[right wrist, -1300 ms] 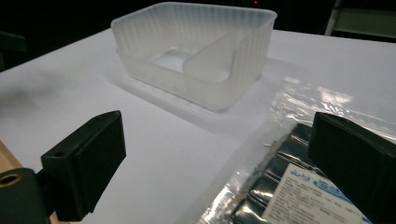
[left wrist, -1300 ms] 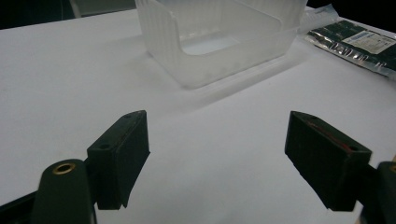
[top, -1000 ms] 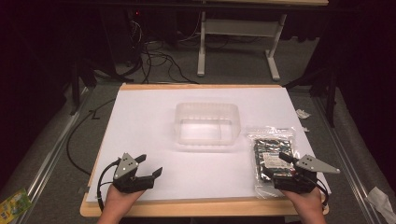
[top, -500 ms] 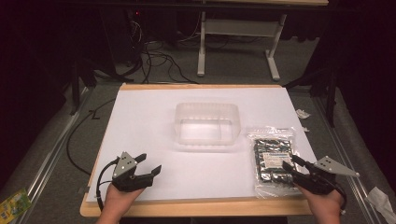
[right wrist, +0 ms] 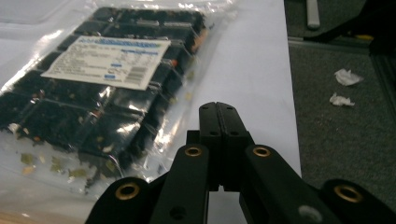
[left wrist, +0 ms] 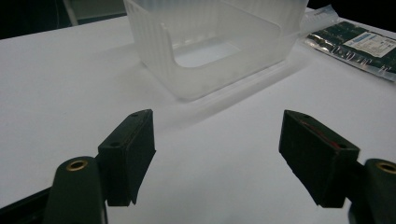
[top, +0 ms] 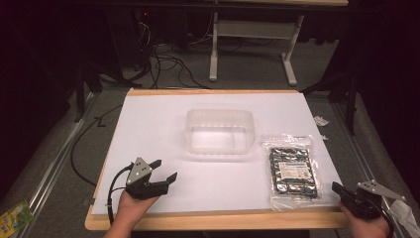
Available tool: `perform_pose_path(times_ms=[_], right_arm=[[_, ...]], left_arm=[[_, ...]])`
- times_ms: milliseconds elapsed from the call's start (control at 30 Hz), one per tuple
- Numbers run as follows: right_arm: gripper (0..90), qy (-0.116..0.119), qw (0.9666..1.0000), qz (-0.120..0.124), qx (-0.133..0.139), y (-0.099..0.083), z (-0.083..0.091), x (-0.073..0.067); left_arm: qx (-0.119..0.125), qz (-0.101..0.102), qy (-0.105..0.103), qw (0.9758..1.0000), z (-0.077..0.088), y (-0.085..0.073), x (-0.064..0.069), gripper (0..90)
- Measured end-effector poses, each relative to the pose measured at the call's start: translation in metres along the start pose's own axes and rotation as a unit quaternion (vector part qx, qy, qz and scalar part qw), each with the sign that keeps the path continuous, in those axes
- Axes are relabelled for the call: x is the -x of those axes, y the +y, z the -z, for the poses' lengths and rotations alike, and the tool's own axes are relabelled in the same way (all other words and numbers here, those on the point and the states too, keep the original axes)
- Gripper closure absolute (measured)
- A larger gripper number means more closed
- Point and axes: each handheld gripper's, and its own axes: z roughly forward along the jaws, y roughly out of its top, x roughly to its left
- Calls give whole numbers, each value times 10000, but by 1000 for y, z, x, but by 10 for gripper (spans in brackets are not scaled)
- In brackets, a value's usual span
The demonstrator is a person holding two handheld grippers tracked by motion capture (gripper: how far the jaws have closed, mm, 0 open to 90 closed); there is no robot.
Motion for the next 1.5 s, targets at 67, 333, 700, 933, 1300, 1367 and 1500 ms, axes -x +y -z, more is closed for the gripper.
perform_pose_path(times_ms=[67,333,700,933,1300,1367,1500], right_arm=[[900,-24,9999,-51,-86,-4,1,2],[900,71,9996,-88,-271,-17,6,-2],[900,328,9985,-21,-442,-25,16,-15],[900,681,9963,27,-524,-26,14,-29],[900,1415,9849,526,-853,-26,-1,-65],[900,1526,9817,669,-919,-25,-3,-73],[900,1398,9849,717,-725,-18,3,-73]], left_arm=[[-21,-57,-27,10000,-2,1,2,271],[-18,-62,-28,10000,-2,1,1,272],[-24,-80,-45,10000,-2,1,2,272],[-31,-84,-38,10000,-4,1,2,272],[-38,-90,-48,9999,-4,1,3,272],[-45,-94,-42,9999,-4,1,3,271],[-38,-98,-24,9999,-4,1,3,271]])
